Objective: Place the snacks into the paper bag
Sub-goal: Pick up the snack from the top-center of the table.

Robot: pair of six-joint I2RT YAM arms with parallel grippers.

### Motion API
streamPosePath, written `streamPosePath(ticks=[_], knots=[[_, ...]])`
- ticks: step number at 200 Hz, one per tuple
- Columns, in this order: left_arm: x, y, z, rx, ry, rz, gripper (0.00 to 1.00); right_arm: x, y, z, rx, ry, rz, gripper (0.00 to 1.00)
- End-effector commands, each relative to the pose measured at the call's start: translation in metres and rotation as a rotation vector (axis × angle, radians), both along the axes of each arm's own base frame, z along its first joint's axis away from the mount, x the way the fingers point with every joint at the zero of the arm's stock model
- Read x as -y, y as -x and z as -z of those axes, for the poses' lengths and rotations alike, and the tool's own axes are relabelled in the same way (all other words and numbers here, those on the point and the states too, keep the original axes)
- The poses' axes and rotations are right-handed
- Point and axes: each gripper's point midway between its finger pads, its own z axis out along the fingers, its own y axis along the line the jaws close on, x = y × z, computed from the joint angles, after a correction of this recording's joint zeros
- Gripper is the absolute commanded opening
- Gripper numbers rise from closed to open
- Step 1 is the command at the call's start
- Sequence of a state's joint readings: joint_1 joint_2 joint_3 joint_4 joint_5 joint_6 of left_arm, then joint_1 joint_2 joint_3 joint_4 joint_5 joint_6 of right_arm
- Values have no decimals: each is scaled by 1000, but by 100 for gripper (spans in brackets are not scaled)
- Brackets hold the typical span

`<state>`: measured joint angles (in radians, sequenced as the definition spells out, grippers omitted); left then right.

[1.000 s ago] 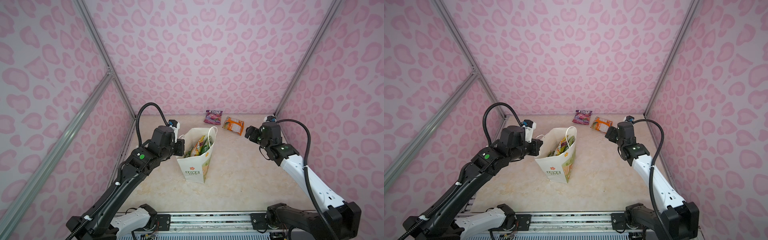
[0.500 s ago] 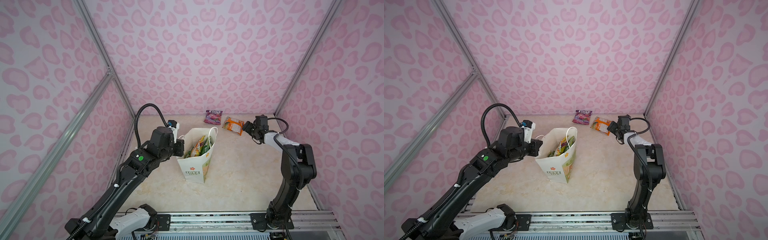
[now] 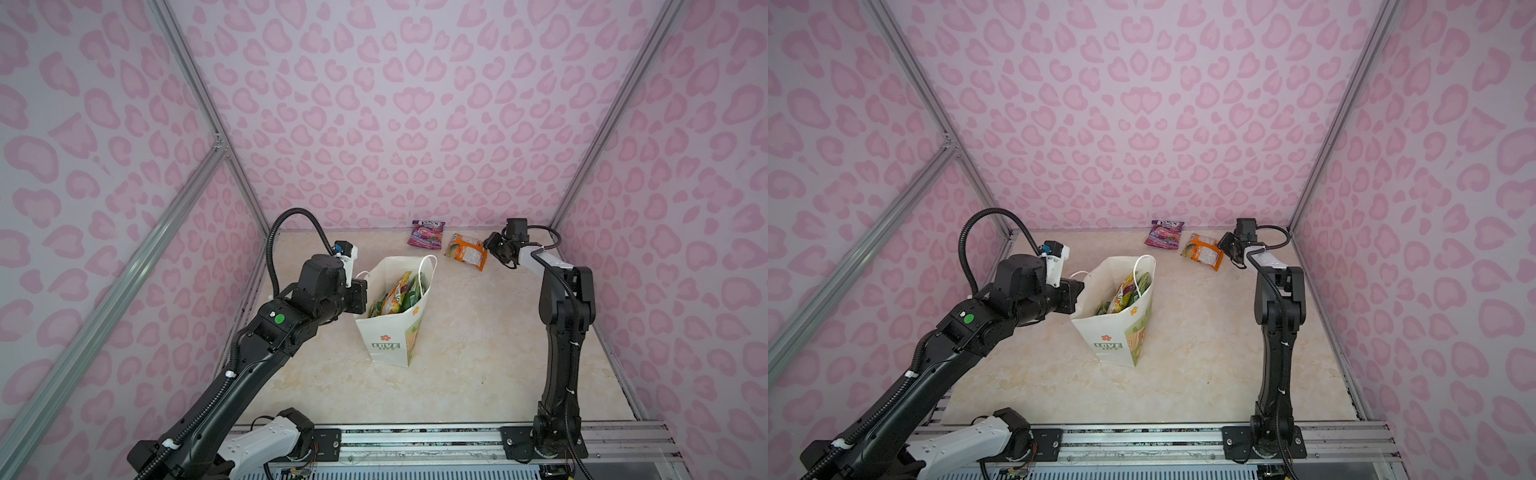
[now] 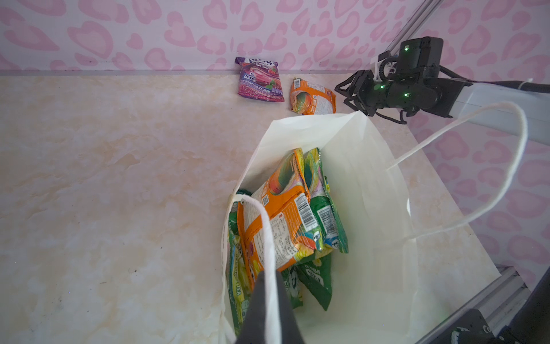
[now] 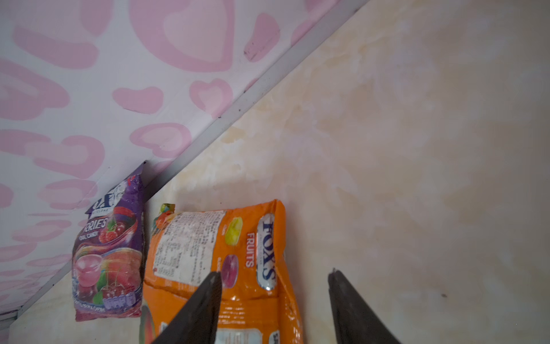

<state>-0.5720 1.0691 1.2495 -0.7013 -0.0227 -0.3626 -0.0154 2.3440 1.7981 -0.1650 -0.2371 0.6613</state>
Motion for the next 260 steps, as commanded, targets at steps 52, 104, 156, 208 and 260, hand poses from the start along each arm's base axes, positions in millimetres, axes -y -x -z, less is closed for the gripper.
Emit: streamPosePath(ticks=[52,104,156,208,260], knots=[[3,-4,-8,33,23,12,3,1,8,34,-126,26,-32,44],[3,-5,-7,28,27,12,3,0,2,46,-190,9,-22,31],[2,-5,-7,30,29,10,4,-6,2,54,-267,4,-68,5],[1,-6,-7,30,29,10,4,-11,6,14,-173,-10,-87,0],[1,-7,-6,28,25,6,4,-23,31,-65,36,-115,-67,0]])
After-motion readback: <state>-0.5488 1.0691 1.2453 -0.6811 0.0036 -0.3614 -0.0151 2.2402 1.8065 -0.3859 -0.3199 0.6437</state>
